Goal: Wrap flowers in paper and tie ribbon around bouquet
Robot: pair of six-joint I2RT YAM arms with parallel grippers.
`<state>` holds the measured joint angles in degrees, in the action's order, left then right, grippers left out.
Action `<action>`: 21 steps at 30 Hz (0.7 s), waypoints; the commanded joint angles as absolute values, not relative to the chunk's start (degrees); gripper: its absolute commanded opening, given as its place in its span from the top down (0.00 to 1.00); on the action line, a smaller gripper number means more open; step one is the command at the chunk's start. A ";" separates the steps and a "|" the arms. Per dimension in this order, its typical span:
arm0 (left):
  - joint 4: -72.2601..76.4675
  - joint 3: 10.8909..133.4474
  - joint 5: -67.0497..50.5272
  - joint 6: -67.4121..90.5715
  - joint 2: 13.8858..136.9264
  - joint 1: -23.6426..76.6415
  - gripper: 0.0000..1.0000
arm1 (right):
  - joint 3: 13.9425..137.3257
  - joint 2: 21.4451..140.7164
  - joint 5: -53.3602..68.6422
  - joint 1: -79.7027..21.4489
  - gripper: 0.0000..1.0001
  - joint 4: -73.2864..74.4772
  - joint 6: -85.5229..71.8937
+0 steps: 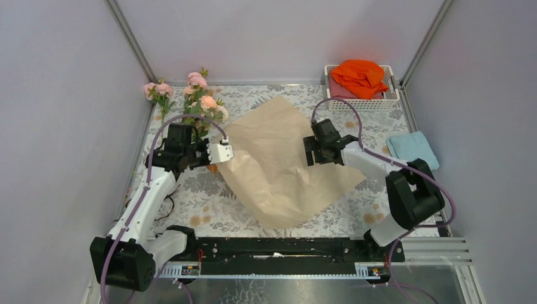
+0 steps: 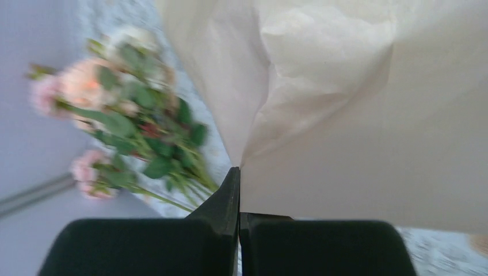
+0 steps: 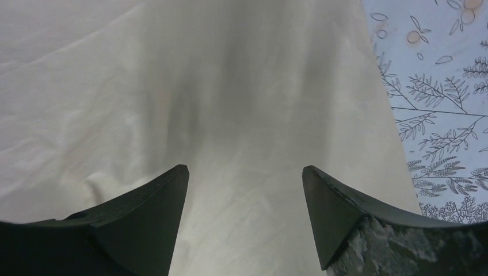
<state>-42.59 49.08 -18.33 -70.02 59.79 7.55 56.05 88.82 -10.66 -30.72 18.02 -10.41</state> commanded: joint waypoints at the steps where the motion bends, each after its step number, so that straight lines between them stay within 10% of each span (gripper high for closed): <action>1: -33.64 55.01 -13.86 -73.76 64.17 10.71 1.00 | 55.91 94.33 -14.19 -27.41 0.21 13.07 -14.94; 8: -31.28 54.08 -8.68 -79.10 65.98 13.87 1.00 | 55.77 99.78 -16.14 -25.21 0.23 11.24 -16.57; 13: -50.30 51.49 -14.13 -82.62 64.77 14.33 0.36 | 55.78 101.40 -18.87 -24.20 0.22 10.40 -16.45; 21: -61.30 58.18 -19.86 -62.02 64.01 14.13 0.02 | 58.47 101.40 -19.29 -21.53 0.22 11.22 -15.42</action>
<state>-55.94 52.97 -18.26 -75.46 64.97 13.89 56.45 100.57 -15.57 -22.44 9.67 -16.34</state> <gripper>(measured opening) 0.946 0.785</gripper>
